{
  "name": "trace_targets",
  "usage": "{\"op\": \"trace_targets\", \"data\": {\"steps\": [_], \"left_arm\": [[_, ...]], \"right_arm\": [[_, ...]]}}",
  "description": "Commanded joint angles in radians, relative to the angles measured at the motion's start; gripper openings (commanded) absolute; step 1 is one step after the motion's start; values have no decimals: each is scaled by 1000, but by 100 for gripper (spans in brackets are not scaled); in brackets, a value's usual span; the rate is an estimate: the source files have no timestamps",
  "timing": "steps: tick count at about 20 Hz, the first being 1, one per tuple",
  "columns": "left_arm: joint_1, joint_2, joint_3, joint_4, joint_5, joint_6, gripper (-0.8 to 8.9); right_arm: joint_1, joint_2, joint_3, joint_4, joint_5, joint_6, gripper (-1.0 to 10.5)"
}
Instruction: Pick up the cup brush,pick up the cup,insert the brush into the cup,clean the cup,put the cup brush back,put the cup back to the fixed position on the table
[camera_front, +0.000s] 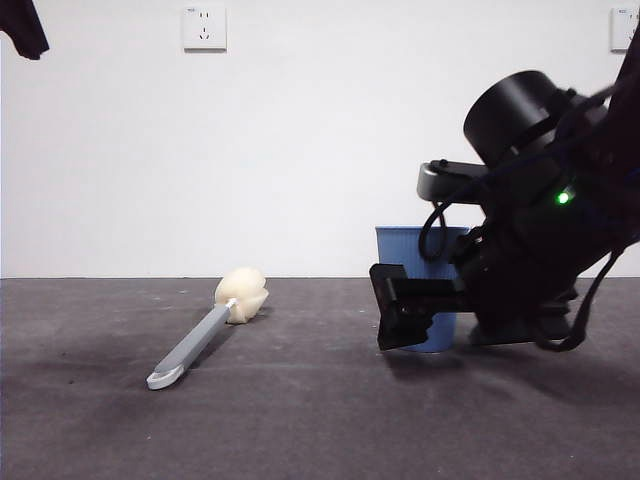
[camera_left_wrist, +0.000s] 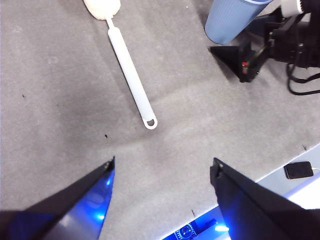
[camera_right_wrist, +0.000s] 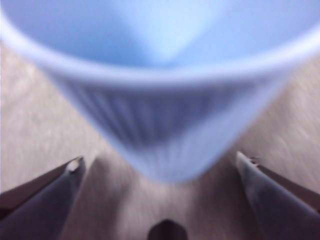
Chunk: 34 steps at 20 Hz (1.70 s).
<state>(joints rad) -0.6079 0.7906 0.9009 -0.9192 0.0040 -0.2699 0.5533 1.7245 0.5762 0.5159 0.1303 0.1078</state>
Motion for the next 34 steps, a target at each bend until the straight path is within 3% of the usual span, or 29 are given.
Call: {"op": "trace_targets", "data": {"steps": [1,4,10,15,18,21,25,29,30,31,33,34], "left_arm": [[-2,-2,-10,2,0,5,323],[-2,-2,-10,2,-2,5,323],[-2,-2,-10,-3,1,16,322],[-2,-2,-10,-29,6,95,314],[-2,-2,-10,-40,27,126,314],[-2,-2,-10,-40,108,144,314],[-2,-2,-10,-42,190,143,314],[-2,-2,-10,-51,210,143,311],[-2,-2,-10,-51,211,143,309],[-2,-2,-10,-53,211,143,278],[-2,-2,-10,-55,210,143,76],[-2,-2,-10,-55,210,143,-22]], "right_arm": [[-1,-61,-22,-123,-1,50,540],[8,-214,-22,-348,-9,80,540],[24,-670,-17,-850,-172,103,540],[25,-990,90,-1159,-237,105,538],[25,-1049,220,-1335,-249,98,537],[25,-1046,333,-1464,-321,66,536],[25,-1035,379,-1549,-372,40,534],[25,-1030,379,-1580,-394,30,529],[26,-1030,379,-1580,-394,31,501],[25,-1031,379,-1580,-394,34,404],[25,-1031,379,-1580,-393,34,76],[25,-1031,379,-1580,-393,32,-15]]}}
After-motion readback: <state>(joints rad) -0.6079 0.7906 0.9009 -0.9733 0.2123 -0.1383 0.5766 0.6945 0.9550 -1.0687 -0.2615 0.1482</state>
